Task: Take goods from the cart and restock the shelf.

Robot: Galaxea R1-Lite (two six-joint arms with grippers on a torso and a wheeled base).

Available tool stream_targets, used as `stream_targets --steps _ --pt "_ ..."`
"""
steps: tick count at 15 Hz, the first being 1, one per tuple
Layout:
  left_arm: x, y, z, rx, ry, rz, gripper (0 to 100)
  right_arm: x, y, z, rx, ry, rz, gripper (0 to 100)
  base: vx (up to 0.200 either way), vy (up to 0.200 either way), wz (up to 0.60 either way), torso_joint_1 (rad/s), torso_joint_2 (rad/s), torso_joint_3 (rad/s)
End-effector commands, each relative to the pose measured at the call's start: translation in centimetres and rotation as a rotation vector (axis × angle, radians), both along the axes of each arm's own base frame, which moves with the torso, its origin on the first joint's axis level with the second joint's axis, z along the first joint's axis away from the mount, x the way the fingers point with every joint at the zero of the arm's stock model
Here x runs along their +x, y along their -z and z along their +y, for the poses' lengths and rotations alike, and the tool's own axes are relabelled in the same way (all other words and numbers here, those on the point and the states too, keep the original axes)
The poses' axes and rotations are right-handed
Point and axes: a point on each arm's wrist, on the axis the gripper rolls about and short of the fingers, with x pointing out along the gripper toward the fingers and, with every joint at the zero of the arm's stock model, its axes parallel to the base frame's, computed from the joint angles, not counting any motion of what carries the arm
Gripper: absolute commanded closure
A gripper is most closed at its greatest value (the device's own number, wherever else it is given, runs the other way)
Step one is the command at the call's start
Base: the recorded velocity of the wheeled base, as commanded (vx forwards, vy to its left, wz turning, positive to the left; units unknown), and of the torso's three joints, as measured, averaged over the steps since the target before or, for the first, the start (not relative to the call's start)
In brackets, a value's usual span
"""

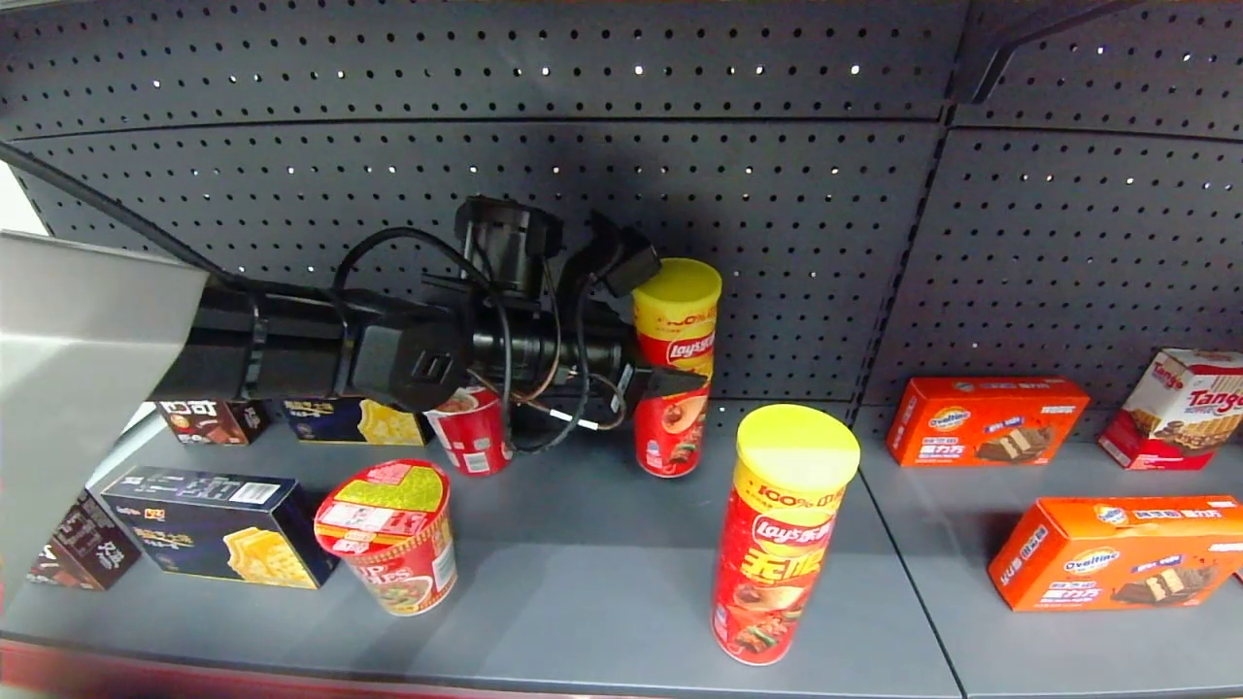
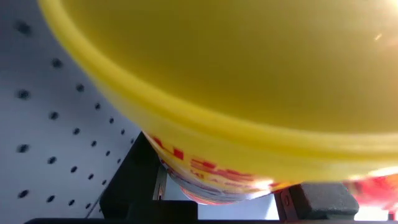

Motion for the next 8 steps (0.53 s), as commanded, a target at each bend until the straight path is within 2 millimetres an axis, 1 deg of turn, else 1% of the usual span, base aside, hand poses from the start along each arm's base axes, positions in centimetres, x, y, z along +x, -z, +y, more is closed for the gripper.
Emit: stream_targets --steps 1,4,8 --pt "1.1 0.8 -0.6 0.014 0.018 -0.002 100 0.01 0.0 0.0 0.0 0.0 0.002 0 0.0 0.0 0.0 0.0 0.0 0.0" --pt "1.56 1.13 -1.07 0.012 0.023 -0.005 100 0.01 0.0 0.0 -0.002 0.0 0.001 0 0.0 0.0 0.0 0.0 0.0 0.0" --pt "1.64 1.69 -1.28 0.017 0.032 0.007 100 0.01 -0.02 0.0 0.0 -0.001 0.0 0 0.0 0.0 0.0 0.0 0.0 0.0"
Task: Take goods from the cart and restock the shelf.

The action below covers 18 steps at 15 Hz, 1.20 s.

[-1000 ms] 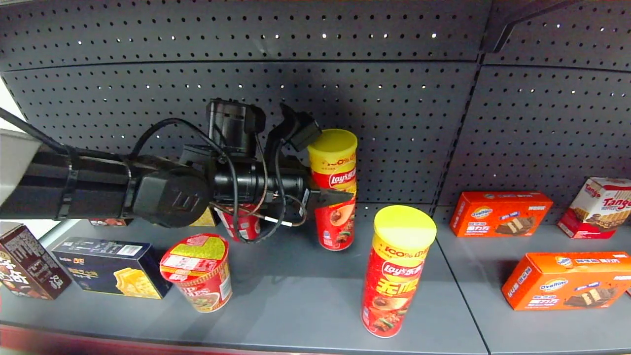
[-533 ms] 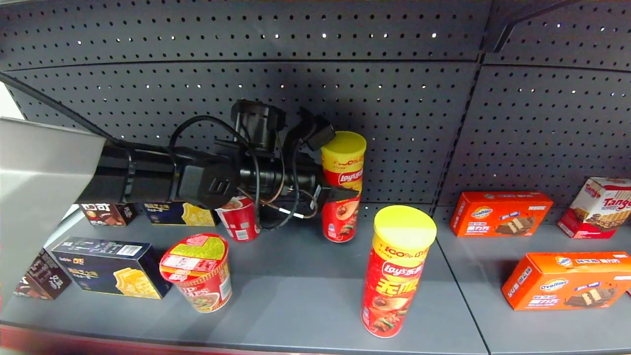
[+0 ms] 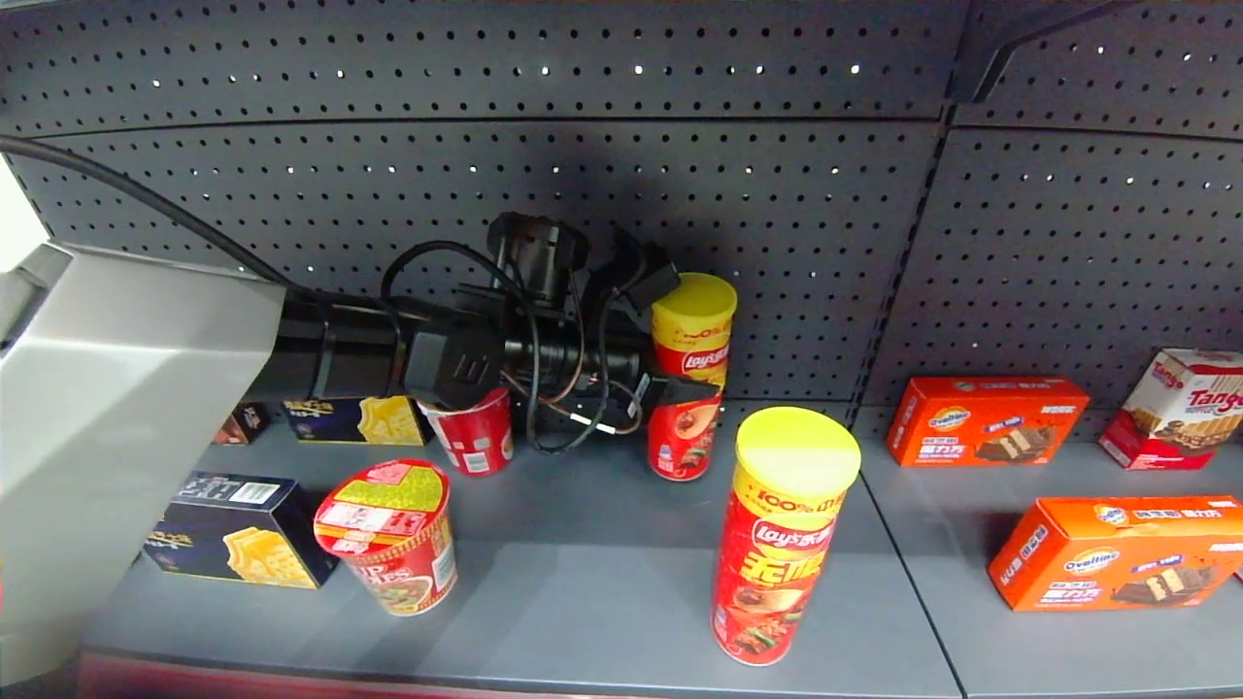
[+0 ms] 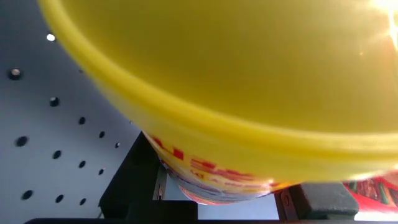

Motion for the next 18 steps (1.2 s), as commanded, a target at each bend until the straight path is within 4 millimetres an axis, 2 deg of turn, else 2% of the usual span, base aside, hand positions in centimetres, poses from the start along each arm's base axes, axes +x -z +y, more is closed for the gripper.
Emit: stream_targets --steps 1,18 --pt "0.06 0.22 -0.06 0.002 0.001 0.003 100 0.01 -0.01 0.0 0.0 -0.001 0.001 0 0.0 0.0 0.0 0.0 0.0 0.0" --pt "0.15 1.07 0.66 0.01 0.029 0.017 100 0.01 0.01 0.0 0.011 -0.001 0.005 0 0.0 0.0 0.0 0.0 0.0 0.0"
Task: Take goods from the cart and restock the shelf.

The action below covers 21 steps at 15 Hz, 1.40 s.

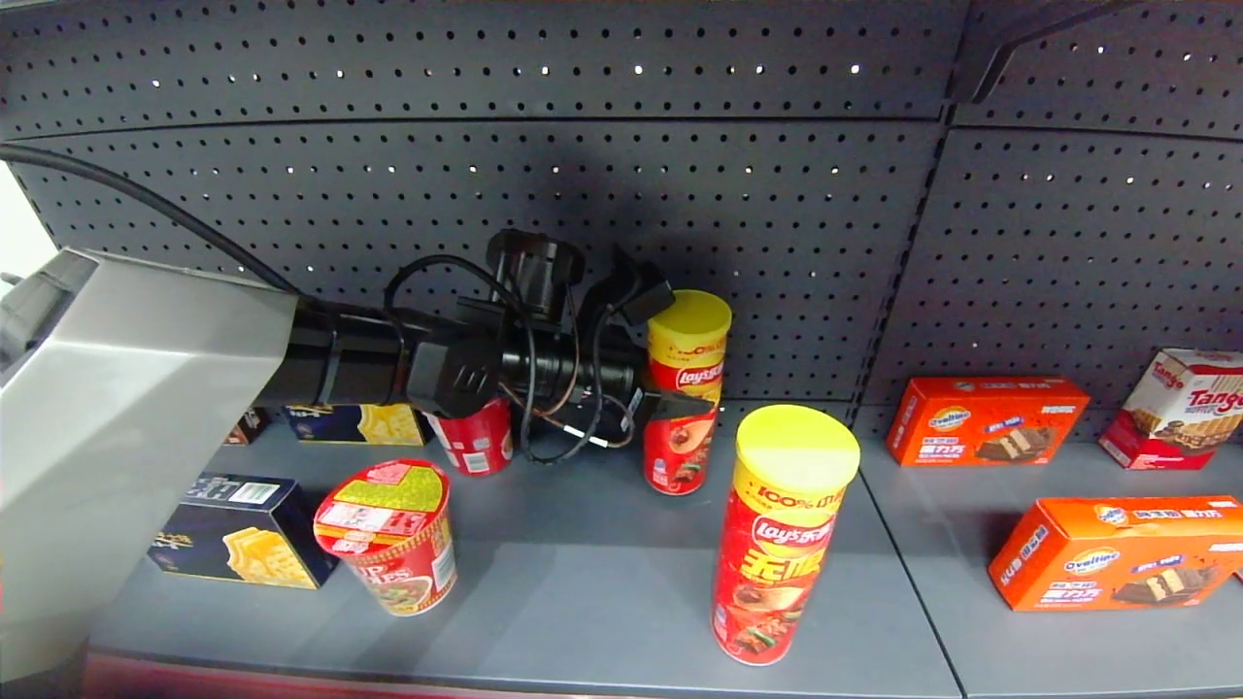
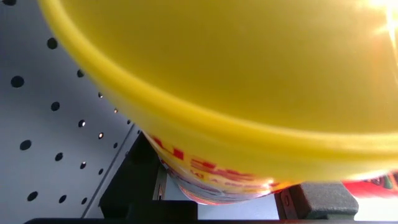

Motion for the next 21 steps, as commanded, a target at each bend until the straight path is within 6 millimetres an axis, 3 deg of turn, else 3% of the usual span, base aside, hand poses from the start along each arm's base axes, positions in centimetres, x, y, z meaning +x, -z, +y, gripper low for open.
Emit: stream_targets --steps 1,7,8,16,21 --pt "0.0 -0.1 0.1 -0.001 -0.004 -0.004 100 0.0 0.0 0.0 -0.001 0.0 0.001 0 0.0 0.0 0.0 0.0 0.0 0.0" --pt "-0.2 0.7 0.0 0.011 -0.002 0.015 100 0.0 0.0 0.0 -0.001 0.0 0.001 0 0.0 0.0 0.0 0.0 0.0 0.0" --pt "-0.2 0.9 0.1 0.013 -0.002 0.021 0 0.0 0.0 0.0 -0.001 0.0 0.0 0 0.0 0.0 0.0 0.0 0.0 0.0" --pt "-0.6 1.1 0.4 0.021 -0.009 0.033 0 0.0 0.0 0.0 0.0 0.0 0.001 0 0.0 0.0 0.0 0.0 0.0 0.0" --pt "-2.2 -0.7 2.4 0.011 -0.033 0.016 0 0.0 0.0 0.0 0.0 0.0 0.001 0 0.0 0.0 0.0 0.0 0.0 0.0"
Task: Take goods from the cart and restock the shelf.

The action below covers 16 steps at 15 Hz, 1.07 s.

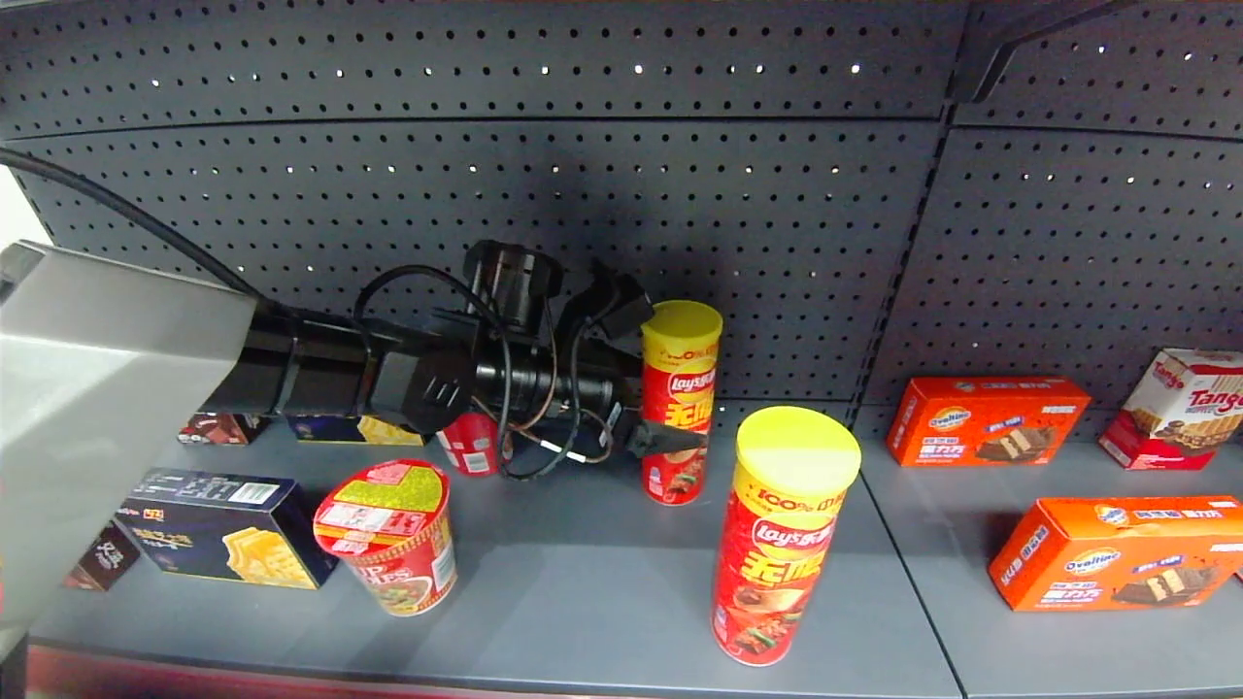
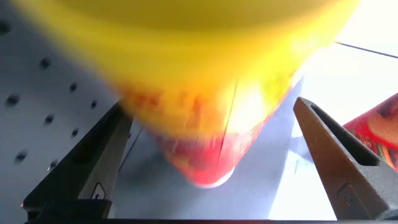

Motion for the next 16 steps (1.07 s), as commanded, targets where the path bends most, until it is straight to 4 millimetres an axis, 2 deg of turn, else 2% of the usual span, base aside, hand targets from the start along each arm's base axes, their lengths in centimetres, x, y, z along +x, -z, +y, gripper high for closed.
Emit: stream_targets --steps 1,4,6,9,16 --pt "-1.1 -1.4 0.9 -0.013 -0.007 -0.026 0 0.0 0.0 0.0 -0.001 0.0 0.002 0 0.0 0.0 0.0 0.0 0.0 0.0" --pt "-2.8 -1.7 2.9 -0.016 -0.038 -0.033 0 0.0 0.0 0.0 0.009 0.0 0.005 0 0.0 0.0 0.0 0.0 0.0 0.0" --pt "-3.2 -1.4 3.8 -0.01 -0.078 -0.043 0 0.0 0.0 0.0 0.023 0.0 0.008 0 0.0 0.0 0.0 0.0 0.0 0.0" --pt "-3.3 -0.8 3.9 0.021 -0.149 -0.064 0 0.0 0.0 0.0 0.022 0.001 0.009 0 0.0 0.0 0.0 0.0 0.0 0.0" --pt "-3.0 -0.8 3.3 0.027 -0.163 -0.075 0 0.0 0.0 0.0 0.022 0.008 0.009 0 0.0 0.0 0.0 0.0 0.0 0.0"
